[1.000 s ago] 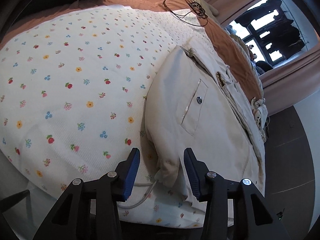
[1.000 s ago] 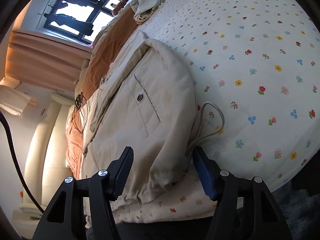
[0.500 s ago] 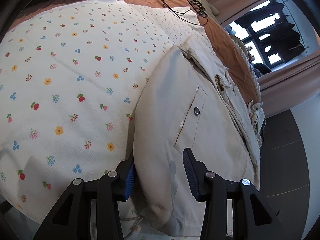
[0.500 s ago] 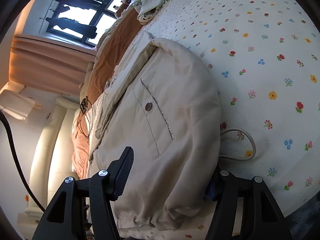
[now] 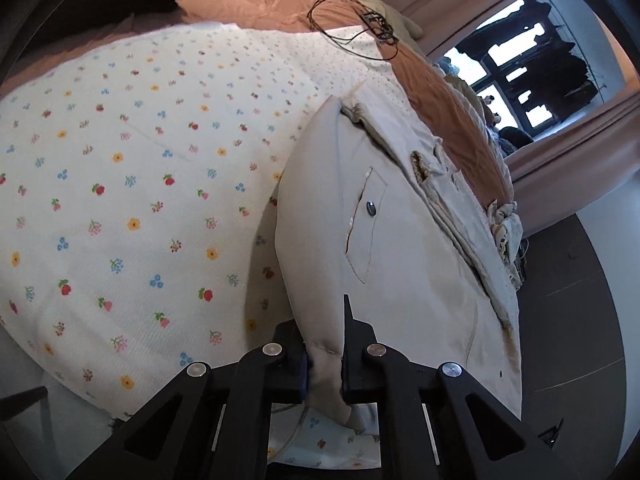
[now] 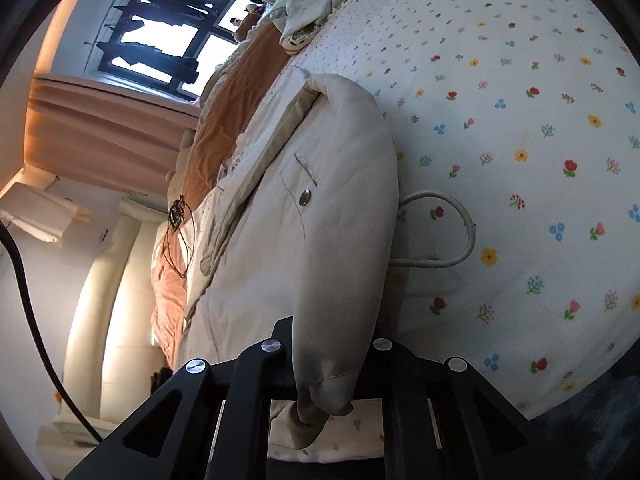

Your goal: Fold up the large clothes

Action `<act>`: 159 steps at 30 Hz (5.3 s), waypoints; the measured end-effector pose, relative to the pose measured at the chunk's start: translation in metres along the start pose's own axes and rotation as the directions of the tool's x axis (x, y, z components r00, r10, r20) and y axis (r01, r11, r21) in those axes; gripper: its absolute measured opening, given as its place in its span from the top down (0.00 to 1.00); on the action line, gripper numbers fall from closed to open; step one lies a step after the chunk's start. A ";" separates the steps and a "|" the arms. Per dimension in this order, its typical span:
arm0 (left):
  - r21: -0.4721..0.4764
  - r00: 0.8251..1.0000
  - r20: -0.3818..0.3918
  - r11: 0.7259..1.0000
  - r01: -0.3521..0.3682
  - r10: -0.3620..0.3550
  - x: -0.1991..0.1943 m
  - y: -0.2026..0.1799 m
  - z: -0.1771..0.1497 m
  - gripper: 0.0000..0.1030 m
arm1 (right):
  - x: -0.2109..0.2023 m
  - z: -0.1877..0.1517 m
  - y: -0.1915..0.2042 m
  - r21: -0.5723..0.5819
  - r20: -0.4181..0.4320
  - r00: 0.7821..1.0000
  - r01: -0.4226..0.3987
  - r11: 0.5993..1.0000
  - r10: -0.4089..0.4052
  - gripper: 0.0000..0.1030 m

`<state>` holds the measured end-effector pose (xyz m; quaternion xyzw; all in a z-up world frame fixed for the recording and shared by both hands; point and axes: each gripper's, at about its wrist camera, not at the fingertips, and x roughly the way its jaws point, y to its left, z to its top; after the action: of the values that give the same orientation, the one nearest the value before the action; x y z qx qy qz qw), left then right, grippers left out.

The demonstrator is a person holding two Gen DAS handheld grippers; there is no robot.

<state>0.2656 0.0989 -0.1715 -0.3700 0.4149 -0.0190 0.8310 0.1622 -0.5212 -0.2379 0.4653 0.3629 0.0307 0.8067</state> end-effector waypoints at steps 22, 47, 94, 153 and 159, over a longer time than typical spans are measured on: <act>0.017 0.961 0.195 0.980 0.198 -0.198 -0.170 -0.035 -0.036 0.91 | -0.143 -0.032 0.064 -0.132 0.119 0.965 -0.218 0.967 0.234 0.86; 0.078 0.869 0.348 0.935 0.346 -0.351 -0.310 -0.045 -0.057 0.91 | -0.238 -0.065 0.128 -0.268 0.177 0.899 -0.348 0.898 0.401 0.86; -0.036 0.986 0.147 0.995 0.090 -0.084 0.048 -0.098 0.158 0.90 | 0.068 0.106 0.098 -0.024 0.131 0.986 -0.100 0.995 0.103 0.86; -0.241 0.993 -0.008 0.964 -0.113 0.114 -0.018 0.071 0.036 0.76 | 0.237 -0.066 0.230 -0.583 -0.258 0.875 0.198 0.788 -0.411 0.43; -0.255 0.994 -0.009 0.961 -0.108 0.109 -0.017 0.072 0.035 0.76 | 0.273 -0.069 0.227 -0.651 -0.194 0.851 0.261 0.712 -0.489 0.73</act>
<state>0.2595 0.1777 -0.1918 -0.4506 0.4312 0.0810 0.7775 0.3854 -0.2371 -0.2357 0.0854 0.5601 0.0600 0.8218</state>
